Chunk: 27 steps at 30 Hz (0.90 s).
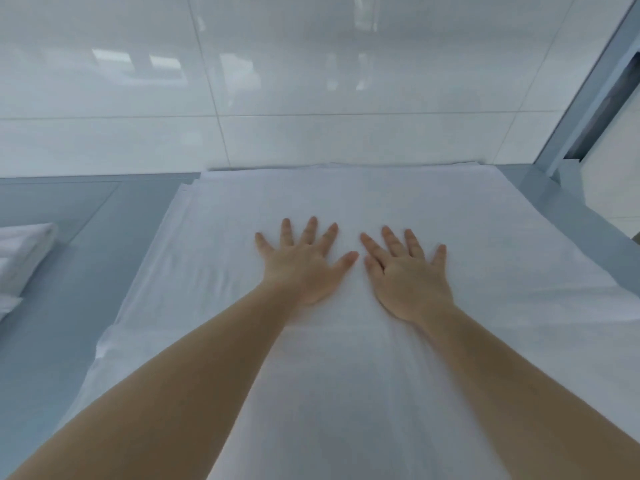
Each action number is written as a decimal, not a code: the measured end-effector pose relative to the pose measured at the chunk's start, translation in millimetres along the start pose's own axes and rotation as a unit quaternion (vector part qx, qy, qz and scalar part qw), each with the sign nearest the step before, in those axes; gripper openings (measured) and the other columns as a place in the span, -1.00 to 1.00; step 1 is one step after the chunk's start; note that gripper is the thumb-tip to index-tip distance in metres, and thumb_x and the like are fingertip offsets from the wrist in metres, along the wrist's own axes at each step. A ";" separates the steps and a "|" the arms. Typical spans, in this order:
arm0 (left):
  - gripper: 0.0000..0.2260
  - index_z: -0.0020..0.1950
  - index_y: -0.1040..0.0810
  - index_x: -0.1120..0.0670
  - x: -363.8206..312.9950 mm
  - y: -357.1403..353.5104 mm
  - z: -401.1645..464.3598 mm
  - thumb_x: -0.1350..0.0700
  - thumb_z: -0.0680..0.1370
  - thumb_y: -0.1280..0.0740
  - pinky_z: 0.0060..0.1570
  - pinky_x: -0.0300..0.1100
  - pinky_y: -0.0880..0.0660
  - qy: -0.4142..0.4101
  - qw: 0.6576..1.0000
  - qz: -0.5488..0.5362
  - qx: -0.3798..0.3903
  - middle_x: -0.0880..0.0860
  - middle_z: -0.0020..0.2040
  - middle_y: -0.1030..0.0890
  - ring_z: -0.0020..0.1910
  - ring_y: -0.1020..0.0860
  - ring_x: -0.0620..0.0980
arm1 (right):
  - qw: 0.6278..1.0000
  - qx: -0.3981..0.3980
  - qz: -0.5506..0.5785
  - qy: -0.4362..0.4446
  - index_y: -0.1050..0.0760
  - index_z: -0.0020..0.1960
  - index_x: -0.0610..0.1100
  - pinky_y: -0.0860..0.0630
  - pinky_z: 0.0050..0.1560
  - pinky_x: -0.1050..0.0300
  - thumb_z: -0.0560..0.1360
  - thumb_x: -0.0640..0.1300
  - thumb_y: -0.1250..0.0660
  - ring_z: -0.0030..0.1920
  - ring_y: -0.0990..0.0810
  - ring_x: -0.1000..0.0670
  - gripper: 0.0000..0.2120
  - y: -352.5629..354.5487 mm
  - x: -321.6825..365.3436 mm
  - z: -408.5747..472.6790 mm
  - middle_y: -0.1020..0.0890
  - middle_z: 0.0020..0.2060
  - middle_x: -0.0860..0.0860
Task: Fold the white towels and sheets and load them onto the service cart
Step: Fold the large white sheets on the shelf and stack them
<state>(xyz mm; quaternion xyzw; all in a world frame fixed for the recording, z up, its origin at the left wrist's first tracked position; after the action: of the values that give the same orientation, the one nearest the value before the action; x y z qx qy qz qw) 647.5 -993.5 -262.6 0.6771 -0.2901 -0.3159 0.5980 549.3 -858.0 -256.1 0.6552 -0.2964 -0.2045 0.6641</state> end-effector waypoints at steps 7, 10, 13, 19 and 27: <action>-0.32 0.53 0.15 -0.28 164.9 13.2 -46.8 -0.47 0.44 0.25 0.40 0.35 0.13 0.165 0.986 -0.002 -0.005 -0.12 0.59 0.12 0.56 0.14 0.05 | 1.000 0.001 -0.002 -0.007 0.16 0.49 0.35 0.25 0.43 -0.36 0.56 0.31 0.24 0.55 0.18 -0.01 -0.49 0.8 -1.1 0.4 0.12 0.55 0.19; -0.36 0.57 0.08 -0.15 167.6 18.8 -60.1 -0.37 0.52 0.21 0.41 0.34 0.12 0.206 0.978 0.013 -0.023 -0.01 0.60 0.04 0.56 0.07 0.12 | 1.000 0.003 -0.004 -0.011 0.17 0.49 0.35 0.26 0.43 -0.35 0.52 0.37 0.26 0.55 0.19 0.00 -0.45 1.4 -1.1 -1.9 0.13 0.55 0.19; -0.37 0.57 0.03 -0.10 92.5 16.9 -68.2 -0.34 0.55 0.18 0.42 0.34 0.13 0.147 0.988 -0.008 -0.040 0.05 0.59 0.01 0.55 0.05 0.17 | 1.000 0.009 -0.011 -0.010 0.16 0.50 0.33 0.25 0.43 -0.36 0.50 0.40 0.26 0.55 0.19 0.00 -0.42 2.1 0.5 -2.1 0.13 0.55 0.18; -0.33 0.55 0.13 -0.19 -34.9 -6.2 -102.0 -0.39 0.48 0.24 0.31 0.42 0.29 0.037 0.998 -0.023 -0.049 -0.03 0.59 0.11 0.55 0.19 0.18 | 1.000 0.011 -0.026 -0.008 0.16 0.51 0.31 0.24 0.42 -0.37 0.53 0.37 0.24 0.55 0.18 -0.02 -0.43 2.9 1.4 -2.8 0.13 0.55 0.15; -0.31 0.53 0.16 -0.24 -23.9 -5.8 -102.0 -0.45 0.43 0.27 0.32 0.44 0.22 0.084 0.995 -0.016 -0.058 -0.07 0.59 0.11 0.54 0.17 0.21 | 0.995 0.033 -0.028 -0.094 0.20 0.52 0.28 0.22 0.46 -0.28 0.49 0.42 0.26 0.55 0.19 -0.02 -0.37 17.6 -112.5 -32.3 0.16 0.55 0.12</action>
<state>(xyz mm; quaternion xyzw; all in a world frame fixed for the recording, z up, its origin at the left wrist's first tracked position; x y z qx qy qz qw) 711.5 -910.5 -257.8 0.6698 -0.2094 -0.2839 0.6535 485.3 -758.5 -251.7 0.6623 -0.3460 -0.2738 0.6056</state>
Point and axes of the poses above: each hand's wrist, its own z-axis towards the middle knuckle, its own y-axis out of the back of the hand, x = y × z, the point moved 7 cm from there along z, towards the middle knuckle
